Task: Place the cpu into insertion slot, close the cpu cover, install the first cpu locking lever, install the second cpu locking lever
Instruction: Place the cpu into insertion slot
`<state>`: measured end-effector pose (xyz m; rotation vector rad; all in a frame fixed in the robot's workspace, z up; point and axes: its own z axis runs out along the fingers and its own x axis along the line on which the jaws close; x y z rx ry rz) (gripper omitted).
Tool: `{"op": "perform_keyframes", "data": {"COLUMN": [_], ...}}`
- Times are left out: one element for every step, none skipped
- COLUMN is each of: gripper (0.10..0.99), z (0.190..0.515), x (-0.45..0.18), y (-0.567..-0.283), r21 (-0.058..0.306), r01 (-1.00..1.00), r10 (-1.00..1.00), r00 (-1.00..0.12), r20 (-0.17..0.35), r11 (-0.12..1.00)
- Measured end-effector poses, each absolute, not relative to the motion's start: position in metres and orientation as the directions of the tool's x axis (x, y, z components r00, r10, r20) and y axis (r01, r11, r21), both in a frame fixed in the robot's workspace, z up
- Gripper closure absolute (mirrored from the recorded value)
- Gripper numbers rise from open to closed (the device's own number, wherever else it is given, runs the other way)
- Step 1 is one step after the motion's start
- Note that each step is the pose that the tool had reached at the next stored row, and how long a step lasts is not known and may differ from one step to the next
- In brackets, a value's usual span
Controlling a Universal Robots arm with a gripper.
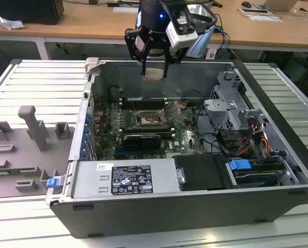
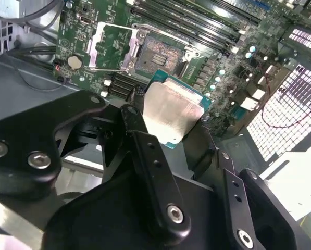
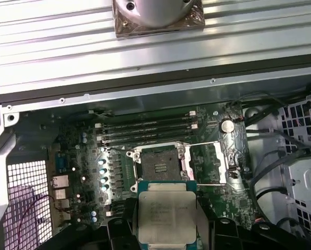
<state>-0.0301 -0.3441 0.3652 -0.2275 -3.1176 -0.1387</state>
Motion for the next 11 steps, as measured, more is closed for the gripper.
{"op": "perform_keyframes", "data": {"gripper": [0.545,0.545,0.545,0.545,0.545,0.545,0.545,0.545,0.545,0.545,0.545], "z": [0.3652,0.3651,0.365,0.365,0.365,0.3649,0.3648,0.3647,0.3647,0.3647,0.3647], "x": [-0.03,-0.03,-0.03,-0.0301,-0.03,-0.03,-0.0301,-0.03,-0.03,-0.03,-0.03], "y": [-0.3441,-0.3441,-0.3441,-0.3441,-0.3441,-0.3441,-0.3441,-0.3441,-0.3441,-0.3441,-0.3441], "r21": [0.087,0.087,0.087,0.087,0.087,0.087,0.087,0.087,0.087,0.087,0.087], "r01": [0.162,0.177,0.189,0.195,0.201,0.217,0.234,0.244,0.25,0.26,0.267], "r10": [0.161,0.176,0.188,0.194,0.201,0.216,0.234,0.243,0.249,0.259,0.267], "r00": [-0.987,-0.984,-0.982,-0.981,-0.979,-0.976,-0.972,-0.97,-0.968,-0.966,-0.964], "r20": [0.019,0.019,0.019,0.019,0.019,0.019,0.019,0.019,0.019,0.019,0.019], "r11": [0.983,0.98,0.978,0.977,0.976,0.972,0.968,0.966,0.964,0.962,0.96]}}
